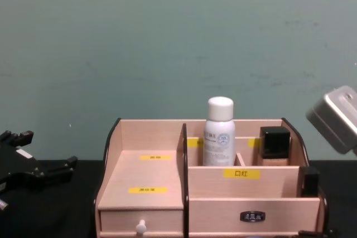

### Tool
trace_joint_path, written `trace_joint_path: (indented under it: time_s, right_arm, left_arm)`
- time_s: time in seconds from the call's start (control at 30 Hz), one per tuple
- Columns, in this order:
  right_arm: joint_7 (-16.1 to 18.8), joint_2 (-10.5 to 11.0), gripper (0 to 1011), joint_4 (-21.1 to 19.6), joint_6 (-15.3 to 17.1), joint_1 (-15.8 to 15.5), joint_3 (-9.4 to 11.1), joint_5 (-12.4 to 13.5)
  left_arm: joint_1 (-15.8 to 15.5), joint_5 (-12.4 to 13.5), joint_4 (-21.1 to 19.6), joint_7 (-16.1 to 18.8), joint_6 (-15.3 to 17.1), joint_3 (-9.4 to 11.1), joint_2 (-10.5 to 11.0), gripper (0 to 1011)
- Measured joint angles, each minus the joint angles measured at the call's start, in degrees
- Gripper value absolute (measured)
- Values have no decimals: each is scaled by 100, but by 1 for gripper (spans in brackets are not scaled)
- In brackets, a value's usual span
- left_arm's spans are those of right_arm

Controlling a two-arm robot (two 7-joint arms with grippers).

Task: Pick up the facial cleanser and watermelon frost from the table and place them into the tiered storage box.

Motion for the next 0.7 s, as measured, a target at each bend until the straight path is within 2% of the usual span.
trace_joint_path:
  time_s: [0.1,0.7]
  right_arm:
    - [0,2,707,-2,0,0,0,3]
    - [54,11,707,-9,-34,-15,25,37]
  left_arm:
    - [0,0,0,0,0,0,0,1001]
    - [0,0,0,0,0,0,0,1001]
